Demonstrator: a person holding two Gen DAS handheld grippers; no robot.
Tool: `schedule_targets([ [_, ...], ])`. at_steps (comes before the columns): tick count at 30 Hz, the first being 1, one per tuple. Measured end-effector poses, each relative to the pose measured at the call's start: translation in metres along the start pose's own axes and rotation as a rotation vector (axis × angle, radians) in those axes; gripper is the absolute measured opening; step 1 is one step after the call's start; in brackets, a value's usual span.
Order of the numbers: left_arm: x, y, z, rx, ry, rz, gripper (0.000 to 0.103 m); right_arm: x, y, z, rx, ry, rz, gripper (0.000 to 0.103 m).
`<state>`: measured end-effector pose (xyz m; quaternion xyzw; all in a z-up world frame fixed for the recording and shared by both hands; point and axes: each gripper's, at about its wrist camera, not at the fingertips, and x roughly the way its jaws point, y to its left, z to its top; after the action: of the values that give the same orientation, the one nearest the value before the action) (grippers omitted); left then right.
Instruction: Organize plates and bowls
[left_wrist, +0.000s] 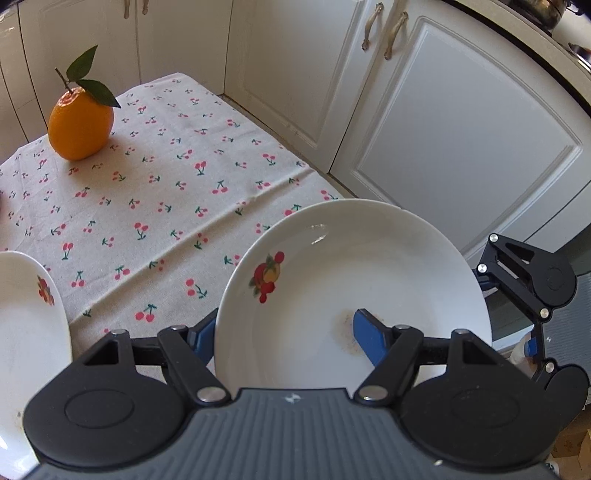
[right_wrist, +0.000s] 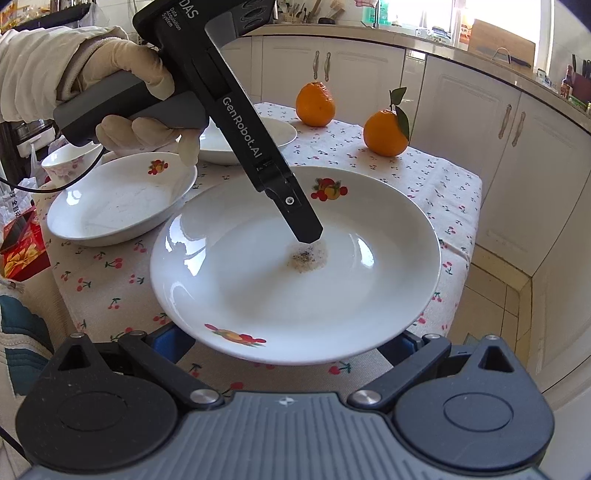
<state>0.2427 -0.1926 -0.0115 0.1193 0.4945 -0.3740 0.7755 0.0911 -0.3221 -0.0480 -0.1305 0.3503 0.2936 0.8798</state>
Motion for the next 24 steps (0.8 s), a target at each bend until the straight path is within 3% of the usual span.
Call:
schedule_targets([
  [8, 0.022, 0.014, 0.021, -0.013, -0.005, 0.005, 0.073, 0.014, -0.028, 0.007, -0.003, 0.013, 0.003, 0.103],
  [24, 0.043, 0.023, 0.030, -0.025, -0.004, 0.044, 0.074, 0.039, -0.052, 0.004, 0.054, 0.041, 0.028, 0.103],
])
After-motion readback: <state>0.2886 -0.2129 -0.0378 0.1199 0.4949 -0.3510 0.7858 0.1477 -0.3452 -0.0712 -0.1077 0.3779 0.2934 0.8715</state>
